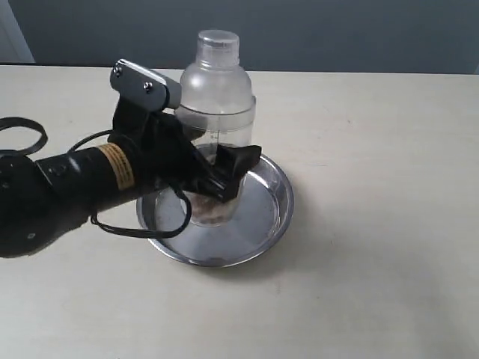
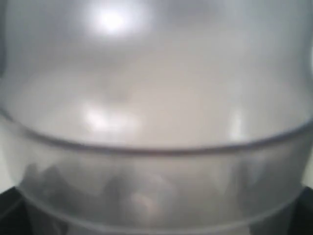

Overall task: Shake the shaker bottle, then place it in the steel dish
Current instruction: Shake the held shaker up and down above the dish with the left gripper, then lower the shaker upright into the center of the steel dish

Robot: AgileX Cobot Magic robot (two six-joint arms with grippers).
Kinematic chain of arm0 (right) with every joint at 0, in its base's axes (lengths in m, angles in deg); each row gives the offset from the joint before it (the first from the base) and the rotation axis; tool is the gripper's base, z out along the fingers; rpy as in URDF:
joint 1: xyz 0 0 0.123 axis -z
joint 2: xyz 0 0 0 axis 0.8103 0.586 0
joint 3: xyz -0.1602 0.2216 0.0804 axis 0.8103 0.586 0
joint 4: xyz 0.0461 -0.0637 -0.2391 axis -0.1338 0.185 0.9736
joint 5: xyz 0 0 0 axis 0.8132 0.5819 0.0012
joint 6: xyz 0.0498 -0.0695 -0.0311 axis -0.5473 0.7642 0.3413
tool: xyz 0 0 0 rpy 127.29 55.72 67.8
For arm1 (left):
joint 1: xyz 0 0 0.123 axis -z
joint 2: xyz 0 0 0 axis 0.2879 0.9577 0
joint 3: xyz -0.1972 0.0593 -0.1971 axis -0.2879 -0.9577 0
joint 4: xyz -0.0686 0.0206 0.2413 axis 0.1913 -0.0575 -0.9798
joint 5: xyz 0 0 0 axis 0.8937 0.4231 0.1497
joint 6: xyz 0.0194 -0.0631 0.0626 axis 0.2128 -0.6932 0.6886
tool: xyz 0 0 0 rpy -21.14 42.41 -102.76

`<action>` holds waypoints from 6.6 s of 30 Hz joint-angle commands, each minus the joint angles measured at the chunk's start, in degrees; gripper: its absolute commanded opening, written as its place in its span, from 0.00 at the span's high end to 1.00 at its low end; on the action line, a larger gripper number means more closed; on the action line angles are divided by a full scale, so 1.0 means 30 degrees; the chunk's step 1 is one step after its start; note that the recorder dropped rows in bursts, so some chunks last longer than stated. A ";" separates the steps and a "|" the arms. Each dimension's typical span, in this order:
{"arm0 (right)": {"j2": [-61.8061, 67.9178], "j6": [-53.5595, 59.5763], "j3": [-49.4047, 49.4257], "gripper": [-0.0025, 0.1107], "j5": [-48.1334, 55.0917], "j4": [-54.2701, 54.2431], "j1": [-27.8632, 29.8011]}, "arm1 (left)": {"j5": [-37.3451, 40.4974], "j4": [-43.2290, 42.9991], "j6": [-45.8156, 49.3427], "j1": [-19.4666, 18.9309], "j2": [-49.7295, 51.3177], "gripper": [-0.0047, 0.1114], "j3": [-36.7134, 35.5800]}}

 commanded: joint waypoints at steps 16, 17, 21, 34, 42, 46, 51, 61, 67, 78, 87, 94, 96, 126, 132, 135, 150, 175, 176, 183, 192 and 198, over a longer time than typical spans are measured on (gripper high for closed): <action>-0.0083 0.0036 0.0030 0.99 -0.0225 0.0011 -0.0069 | -0.0202 0.0469 0.0547 0.0071 -0.2469 0.96 0.0774; -0.0083 0.0036 0.0030 0.99 -0.0225 0.0011 -0.0069 | 0.0170 0.0839 0.0550 0.0071 -0.1550 0.96 0.0279; -0.0083 0.0036 0.0030 0.99 -0.0225 0.0011 -0.0069 | -0.1318 0.1107 -0.0501 0.0071 0.0123 0.96 -0.0202; -0.0083 0.0036 0.0030 0.99 -0.0225 0.0011 -0.0069 | -0.1125 -0.0223 -0.0957 -0.0012 -0.0354 0.96 -0.0129; -0.0083 0.0036 0.0030 0.99 -0.0225 0.0042 -0.0069 | 0.0124 -0.1474 -0.0385 0.0057 -0.3698 0.96 0.1149; -0.0083 0.0036 0.0030 0.99 -0.0225 0.0042 -0.0069 | -0.0656 0.0973 0.0282 0.0057 0.0935 0.96 -0.0434; -0.0083 0.0036 0.0030 0.99 -0.0225 0.0042 -0.0069 | -0.2423 -0.2097 -0.1559 0.0170 -0.2047 0.96 0.0660; -0.0083 0.0036 0.0030 0.99 -0.0225 0.0042 -0.0069 | 0.0058 0.1627 -0.0398 0.0211 0.0577 0.96 -0.0378; -0.0083 0.0036 0.0030 0.99 -0.0225 0.0042 -0.0069 | -0.1247 -0.2385 -0.2112 0.0435 -0.4543 0.96 0.1032; -0.0083 0.0036 0.0030 0.99 -0.0225 0.0042 -0.0069 | -0.2838 0.0276 0.0048 0.0450 -0.1235 0.96 -0.0020; -0.0083 0.0036 0.0030 0.99 -0.0225 -0.0004 -0.0069 | -0.1135 0.0497 0.1219 0.0411 0.1137 0.96 -0.0424; -0.0083 0.0036 0.0030 0.99 -0.0225 -0.0004 -0.0069 | -0.5069 -0.0182 0.1247 0.0410 -0.1121 0.96 0.0770; -0.0083 0.0036 0.0030 0.99 -0.0225 -0.0004 -0.0069 | -0.3020 -0.0122 0.1247 0.0410 -0.2693 0.96 0.1687; -0.0083 0.0036 0.0030 0.99 -0.0225 0.0039 -0.0069 | -0.6492 0.0752 0.2090 0.0410 0.2452 0.96 0.0025; -0.0083 0.0036 0.0030 0.99 -0.0225 0.0039 -0.0069 | -0.6406 0.0803 0.2090 0.0410 0.2452 0.96 0.0025; -0.0083 0.0036 0.0030 0.99 -0.0225 0.0039 -0.0069 | -0.7103 0.1077 0.2090 0.0410 0.2452 0.96 0.0025; -0.0083 0.0036 0.0030 0.99 -0.0225 0.0039 -0.0069 | -1.2274 0.4391 0.4419 0.0410 0.5416 0.96 -0.1015; -0.0083 0.0036 0.0030 0.99 -0.0225 0.0039 -0.0069 | -1.2274 0.3632 0.4410 0.0161 0.9068 0.14 -0.1015; -0.0083 0.0036 0.0030 0.99 -0.0225 0.0039 -0.0069 | -1.2274 0.3042 0.4286 -0.0052 0.9068 0.05 -0.1015; -0.0083 0.0036 0.0030 0.99 -0.0225 0.0039 -0.0069 | -1.2274 0.0168 0.3998 -0.1004 0.9068 0.05 -0.1015; -0.0083 0.0036 0.0030 0.99 -0.0225 0.0039 -0.0069 | -1.2274 -0.0406 0.3511 -0.2035 0.8335 0.05 -0.1094; -0.0083 0.0036 0.0030 0.99 -0.0225 0.0039 -0.0069 | -1.2274 -0.1178 0.3377 -0.2086 0.6758 0.05 -0.1094</action>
